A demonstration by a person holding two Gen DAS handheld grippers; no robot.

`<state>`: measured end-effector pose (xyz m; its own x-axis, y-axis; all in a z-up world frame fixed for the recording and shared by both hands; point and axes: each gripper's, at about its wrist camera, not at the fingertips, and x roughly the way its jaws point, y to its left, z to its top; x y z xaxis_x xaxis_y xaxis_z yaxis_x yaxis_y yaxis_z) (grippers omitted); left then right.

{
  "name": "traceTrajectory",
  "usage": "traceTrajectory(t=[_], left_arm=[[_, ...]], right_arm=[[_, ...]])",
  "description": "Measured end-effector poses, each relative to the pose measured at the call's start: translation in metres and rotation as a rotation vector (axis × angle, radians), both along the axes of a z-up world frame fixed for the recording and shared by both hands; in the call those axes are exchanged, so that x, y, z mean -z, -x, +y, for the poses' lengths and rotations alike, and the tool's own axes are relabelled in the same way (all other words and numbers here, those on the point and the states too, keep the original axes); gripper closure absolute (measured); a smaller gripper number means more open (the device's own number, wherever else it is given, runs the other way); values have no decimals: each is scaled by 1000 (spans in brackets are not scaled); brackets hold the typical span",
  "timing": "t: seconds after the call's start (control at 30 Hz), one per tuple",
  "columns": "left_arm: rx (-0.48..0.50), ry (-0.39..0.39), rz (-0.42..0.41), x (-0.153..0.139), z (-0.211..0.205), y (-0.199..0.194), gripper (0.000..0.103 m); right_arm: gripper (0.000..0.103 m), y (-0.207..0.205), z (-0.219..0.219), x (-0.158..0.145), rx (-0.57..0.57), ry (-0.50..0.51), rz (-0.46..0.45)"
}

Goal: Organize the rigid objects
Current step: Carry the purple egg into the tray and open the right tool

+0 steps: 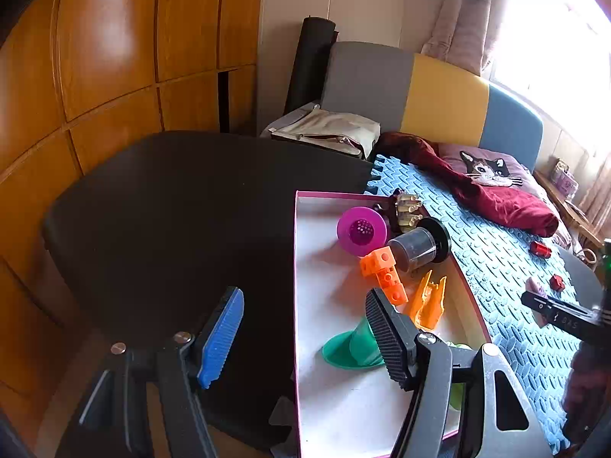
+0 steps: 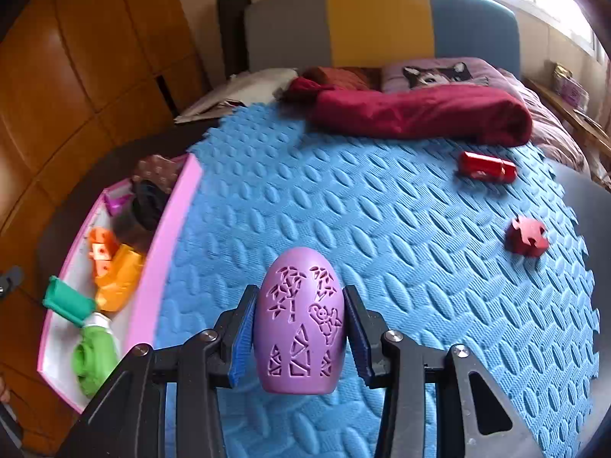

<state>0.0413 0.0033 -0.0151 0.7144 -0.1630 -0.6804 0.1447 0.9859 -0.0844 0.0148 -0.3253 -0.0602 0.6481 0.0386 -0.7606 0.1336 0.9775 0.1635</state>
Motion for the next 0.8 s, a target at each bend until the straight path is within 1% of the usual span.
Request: traceTrajectory(t=[0.23,0.37,0.57,0.8], left_arm=[[-1,5,-1,0,3,1,36],[-6,9,3,1,5,0,36],[-23,25,12,4,11,-3,36],[-60,42,11,5,26,-6,36]], right_arm=[[60,-7,47,-28,-142,5,-65],[60,-12,78,-37,-227,33,-83],[60,-17,109,-40,-314,83,-84],[60,-23,130,-35,-371,160,-68]])
